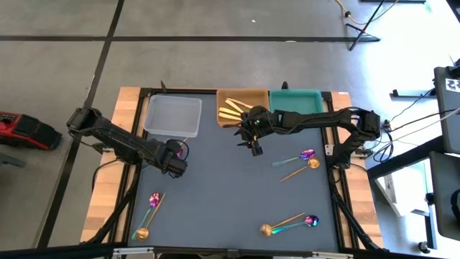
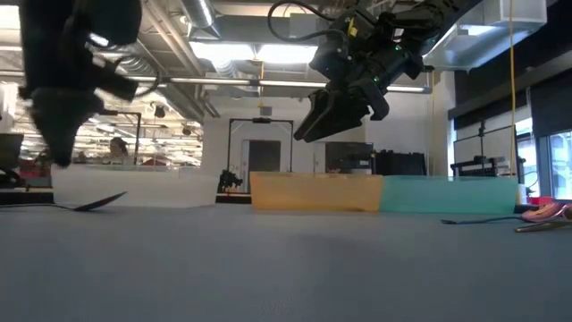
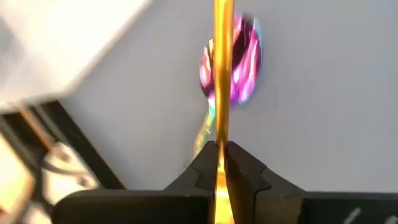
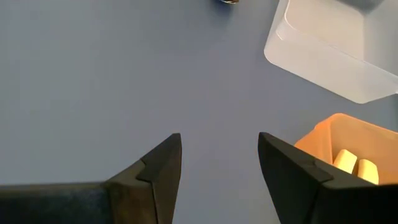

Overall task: Sort silverware by color (type)
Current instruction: Put the gold spoon into the white bin

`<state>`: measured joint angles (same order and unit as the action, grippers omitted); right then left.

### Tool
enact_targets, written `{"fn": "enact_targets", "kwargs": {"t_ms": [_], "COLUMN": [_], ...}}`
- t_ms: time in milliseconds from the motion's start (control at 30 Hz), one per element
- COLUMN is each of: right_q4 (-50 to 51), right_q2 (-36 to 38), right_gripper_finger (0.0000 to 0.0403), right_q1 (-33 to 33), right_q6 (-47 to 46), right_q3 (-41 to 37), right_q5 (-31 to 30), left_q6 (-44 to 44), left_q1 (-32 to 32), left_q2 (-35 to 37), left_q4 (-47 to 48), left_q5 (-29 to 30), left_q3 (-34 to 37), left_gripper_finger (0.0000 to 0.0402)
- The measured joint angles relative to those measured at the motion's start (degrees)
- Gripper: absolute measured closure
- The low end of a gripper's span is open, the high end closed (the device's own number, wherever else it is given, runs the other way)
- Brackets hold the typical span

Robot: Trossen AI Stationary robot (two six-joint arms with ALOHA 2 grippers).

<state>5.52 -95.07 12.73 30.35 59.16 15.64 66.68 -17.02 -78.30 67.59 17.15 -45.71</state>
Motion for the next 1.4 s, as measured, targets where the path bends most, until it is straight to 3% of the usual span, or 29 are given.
{"fn": "enact_targets", "kwargs": {"t_ms": [200,367,700,933,1167,1400], "right_q4": [-0.2,-1.6,-1.6,-1.6,-1.5,-1.3], "right_q2": [0.0,0.0,0.0,0.0,0.0,0.0], "right_gripper_finger": [0.0205,0.0205,0.0205,0.0205,0.0205,0.0205], "right_q1": [0.0,0.0,0.0,0.0,0.0,0.0], "right_q6": [0.0,0.0,0.0,0.0,-0.2,-0.3], "right_q3": [0.0,0.0,0.0,0.0,0.0,0.0], "right_q5": [0.0,0.0,0.0,0.0,0.0,0.0], "left_q6": [-9.7,-17.9,-38.0,-52.7,-55.7,-56.5], "left_q1": [1.4,7.2,25.5,34.6,39.5,40.8], "left_q2": [0.0,0.1,0.1,-0.1,-0.1,-0.1], "left_q4": [5.9,6.8,6.6,2.2,0.3,0.5], "left_q5": [10.8,17.5,19.7,19.7,19.0,17.3], "left_q3": [-6.2,-7.0,-7.0,-7.0,-7.0,-7.0], "left_gripper_finger": [0.0389,0.0388,0.0388,0.0384,0.0361,0.0312]}}
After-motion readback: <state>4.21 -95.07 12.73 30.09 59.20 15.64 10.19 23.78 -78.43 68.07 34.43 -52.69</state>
